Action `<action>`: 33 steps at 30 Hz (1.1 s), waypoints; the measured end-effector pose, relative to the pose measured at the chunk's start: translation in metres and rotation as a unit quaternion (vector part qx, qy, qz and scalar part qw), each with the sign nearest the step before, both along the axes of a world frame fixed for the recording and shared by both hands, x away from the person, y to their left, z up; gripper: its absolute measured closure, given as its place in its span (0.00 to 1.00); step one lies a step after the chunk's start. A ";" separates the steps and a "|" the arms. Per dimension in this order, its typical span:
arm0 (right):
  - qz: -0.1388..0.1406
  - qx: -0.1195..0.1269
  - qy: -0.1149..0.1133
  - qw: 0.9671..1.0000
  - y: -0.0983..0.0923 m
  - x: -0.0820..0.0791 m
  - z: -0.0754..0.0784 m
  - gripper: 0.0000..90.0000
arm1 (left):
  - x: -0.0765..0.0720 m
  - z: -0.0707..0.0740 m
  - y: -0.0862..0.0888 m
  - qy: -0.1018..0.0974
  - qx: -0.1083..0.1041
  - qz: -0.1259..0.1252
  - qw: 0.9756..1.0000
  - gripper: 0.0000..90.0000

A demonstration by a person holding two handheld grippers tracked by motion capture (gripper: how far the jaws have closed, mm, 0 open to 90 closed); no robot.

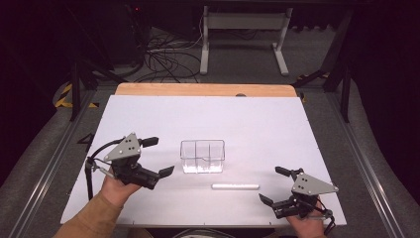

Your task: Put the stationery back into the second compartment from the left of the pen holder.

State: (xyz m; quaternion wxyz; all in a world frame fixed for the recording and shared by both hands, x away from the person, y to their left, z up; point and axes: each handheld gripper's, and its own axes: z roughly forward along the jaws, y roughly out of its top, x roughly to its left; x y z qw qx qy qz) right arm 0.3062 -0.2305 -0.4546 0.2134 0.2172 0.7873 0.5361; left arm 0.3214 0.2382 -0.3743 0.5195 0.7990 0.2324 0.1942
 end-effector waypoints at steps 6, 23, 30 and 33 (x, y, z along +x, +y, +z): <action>-0.003 -0.002 -0.003 1.000 0.001 -0.001 0.000 0.01 | -0.014 -0.024 0.010 -0.013 0.012 0.020 1.000 0.01; 0.017 0.009 0.005 1.000 0.005 -0.001 0.003 0.00 | -0.027 -0.073 0.041 0.023 -0.067 0.065 0.995 0.01; 0.021 0.005 0.007 1.000 0.009 0.000 0.008 0.00 | -0.028 -0.075 0.040 -0.014 -0.021 0.083 0.996 0.01; 0.027 -0.005 0.019 0.999 0.013 0.002 0.010 0.00 | -0.031 -0.075 0.038 -0.019 -0.016 0.081 0.996 0.01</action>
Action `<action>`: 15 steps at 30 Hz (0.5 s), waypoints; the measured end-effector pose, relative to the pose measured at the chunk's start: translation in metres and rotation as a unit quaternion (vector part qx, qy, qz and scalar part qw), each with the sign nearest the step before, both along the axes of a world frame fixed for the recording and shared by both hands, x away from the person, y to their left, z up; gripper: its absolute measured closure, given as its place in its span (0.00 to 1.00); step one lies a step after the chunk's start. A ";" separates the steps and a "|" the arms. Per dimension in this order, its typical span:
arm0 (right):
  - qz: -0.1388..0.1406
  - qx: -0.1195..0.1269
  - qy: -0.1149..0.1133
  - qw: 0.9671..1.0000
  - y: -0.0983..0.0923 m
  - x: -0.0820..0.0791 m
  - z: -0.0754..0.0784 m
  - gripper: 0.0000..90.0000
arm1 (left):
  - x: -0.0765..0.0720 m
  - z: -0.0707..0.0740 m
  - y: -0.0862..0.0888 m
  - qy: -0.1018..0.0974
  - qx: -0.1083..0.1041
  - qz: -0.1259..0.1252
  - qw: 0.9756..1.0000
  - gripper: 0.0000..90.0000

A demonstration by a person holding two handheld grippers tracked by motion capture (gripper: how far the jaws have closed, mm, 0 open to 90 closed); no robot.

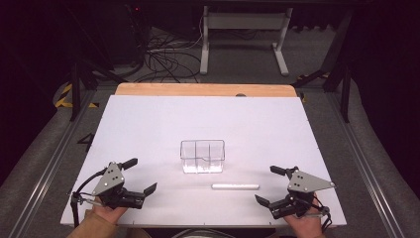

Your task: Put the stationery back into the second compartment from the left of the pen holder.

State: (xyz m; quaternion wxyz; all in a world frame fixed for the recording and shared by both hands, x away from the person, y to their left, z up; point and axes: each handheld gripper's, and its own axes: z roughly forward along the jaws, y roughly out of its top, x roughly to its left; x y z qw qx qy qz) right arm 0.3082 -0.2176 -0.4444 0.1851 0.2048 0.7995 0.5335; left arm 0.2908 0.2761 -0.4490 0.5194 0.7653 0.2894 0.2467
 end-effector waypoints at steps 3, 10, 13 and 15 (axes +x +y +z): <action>0.000 -0.016 -0.001 1.000 0.005 0.001 0.003 0.00 | 0.000 0.001 -0.001 0.000 -0.002 -0.003 1.000 0.01; 0.013 -0.036 -0.016 0.999 0.019 0.008 0.011 0.00 | 0.001 0.000 0.001 0.013 -0.011 -0.002 1.000 0.01; 0.015 -0.040 -0.008 0.999 0.023 0.013 0.016 0.00 | 0.002 0.000 0.002 0.014 -0.009 -0.001 1.000 0.01; 0.013 -0.040 0.005 0.999 0.026 0.017 0.019 0.00 | 0.002 0.000 0.002 0.014 -0.010 -0.003 1.000 0.01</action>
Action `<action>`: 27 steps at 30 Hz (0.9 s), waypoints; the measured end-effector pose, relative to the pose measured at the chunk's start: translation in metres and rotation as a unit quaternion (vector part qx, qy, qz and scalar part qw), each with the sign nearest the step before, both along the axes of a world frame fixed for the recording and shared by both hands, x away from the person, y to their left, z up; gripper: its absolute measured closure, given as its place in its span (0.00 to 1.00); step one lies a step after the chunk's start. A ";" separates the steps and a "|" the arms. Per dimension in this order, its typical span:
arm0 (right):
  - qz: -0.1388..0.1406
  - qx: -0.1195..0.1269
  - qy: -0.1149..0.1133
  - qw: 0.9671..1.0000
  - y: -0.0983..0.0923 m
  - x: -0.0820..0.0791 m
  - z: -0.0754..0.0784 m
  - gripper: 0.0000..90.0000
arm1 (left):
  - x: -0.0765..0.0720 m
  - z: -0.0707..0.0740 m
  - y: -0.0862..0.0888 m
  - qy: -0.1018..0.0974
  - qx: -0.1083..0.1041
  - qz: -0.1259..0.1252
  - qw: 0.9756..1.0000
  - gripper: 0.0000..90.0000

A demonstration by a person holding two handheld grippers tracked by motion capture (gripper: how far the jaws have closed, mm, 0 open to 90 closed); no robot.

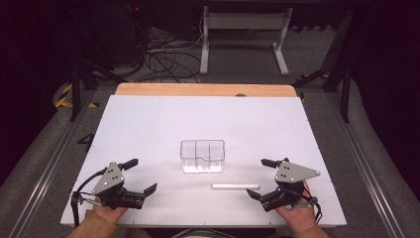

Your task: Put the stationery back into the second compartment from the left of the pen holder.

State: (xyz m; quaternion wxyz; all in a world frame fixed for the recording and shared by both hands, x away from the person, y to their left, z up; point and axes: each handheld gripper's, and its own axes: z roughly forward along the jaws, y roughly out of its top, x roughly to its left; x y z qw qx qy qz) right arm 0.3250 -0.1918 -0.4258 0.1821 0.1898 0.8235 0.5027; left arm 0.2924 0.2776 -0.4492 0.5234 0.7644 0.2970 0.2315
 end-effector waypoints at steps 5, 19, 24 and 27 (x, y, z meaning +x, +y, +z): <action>0.001 0.009 0.019 1.000 0.004 0.008 0.004 0.01 | 0.000 0.000 0.000 0.001 -0.001 0.000 1.000 0.01; 0.036 -0.042 0.018 0.998 0.025 0.018 0.016 0.03 | 0.001 0.000 0.001 0.003 -0.004 0.003 1.000 0.01; 0.038 -0.049 0.024 0.998 0.029 0.016 0.019 0.10 | 0.000 0.001 0.001 0.003 -0.008 0.004 1.000 0.01; 0.040 -0.066 0.029 0.997 0.032 0.015 0.019 0.15 | -0.001 0.001 0.001 0.005 -0.008 0.004 1.000 0.01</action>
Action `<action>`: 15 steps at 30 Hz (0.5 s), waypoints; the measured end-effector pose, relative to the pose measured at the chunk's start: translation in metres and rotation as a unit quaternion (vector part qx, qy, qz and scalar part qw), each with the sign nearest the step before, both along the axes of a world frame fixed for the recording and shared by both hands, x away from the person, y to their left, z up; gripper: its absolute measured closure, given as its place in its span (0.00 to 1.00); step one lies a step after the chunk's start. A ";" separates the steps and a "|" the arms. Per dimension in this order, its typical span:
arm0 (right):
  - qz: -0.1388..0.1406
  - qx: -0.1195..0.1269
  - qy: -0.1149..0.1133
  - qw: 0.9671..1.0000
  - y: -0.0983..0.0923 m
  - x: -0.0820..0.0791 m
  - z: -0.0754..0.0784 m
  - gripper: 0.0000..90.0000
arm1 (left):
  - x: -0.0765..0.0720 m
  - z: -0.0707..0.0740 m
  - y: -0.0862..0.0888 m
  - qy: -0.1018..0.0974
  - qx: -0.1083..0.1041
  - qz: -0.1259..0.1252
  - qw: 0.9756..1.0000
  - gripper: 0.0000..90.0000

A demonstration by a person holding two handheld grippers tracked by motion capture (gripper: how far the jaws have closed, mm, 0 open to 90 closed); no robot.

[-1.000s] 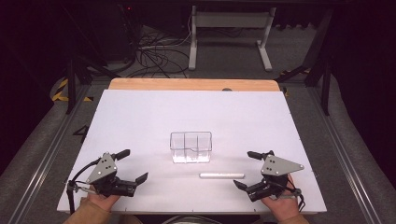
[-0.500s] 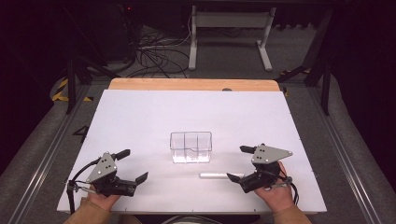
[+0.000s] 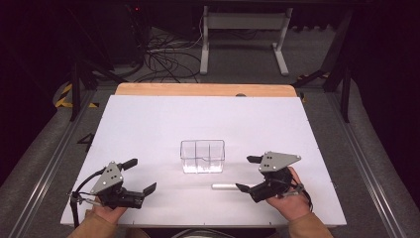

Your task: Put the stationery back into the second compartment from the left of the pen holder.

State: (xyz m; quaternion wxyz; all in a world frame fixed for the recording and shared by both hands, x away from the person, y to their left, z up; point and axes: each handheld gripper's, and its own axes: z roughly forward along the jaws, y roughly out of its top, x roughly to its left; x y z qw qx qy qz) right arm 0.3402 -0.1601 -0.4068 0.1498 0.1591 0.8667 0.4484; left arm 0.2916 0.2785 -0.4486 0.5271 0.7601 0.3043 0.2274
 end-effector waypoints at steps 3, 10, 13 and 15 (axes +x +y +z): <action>0.004 -0.014 0.007 1.000 0.003 0.002 0.001 0.18 | 0.000 0.000 0.001 -0.003 0.003 0.001 1.000 0.01; 0.023 -0.056 0.015 0.998 0.008 0.009 0.001 0.22 | 0.001 0.000 0.002 -0.001 0.002 0.003 1.000 0.01; 0.033 -0.070 0.017 0.997 0.012 0.012 -0.001 0.23 | 0.001 0.000 0.001 -0.002 0.004 0.003 1.000 0.01; 0.040 -0.079 0.022 0.996 0.015 0.013 -0.003 0.25 | 0.001 -0.001 0.001 -0.001 0.004 0.003 1.000 0.01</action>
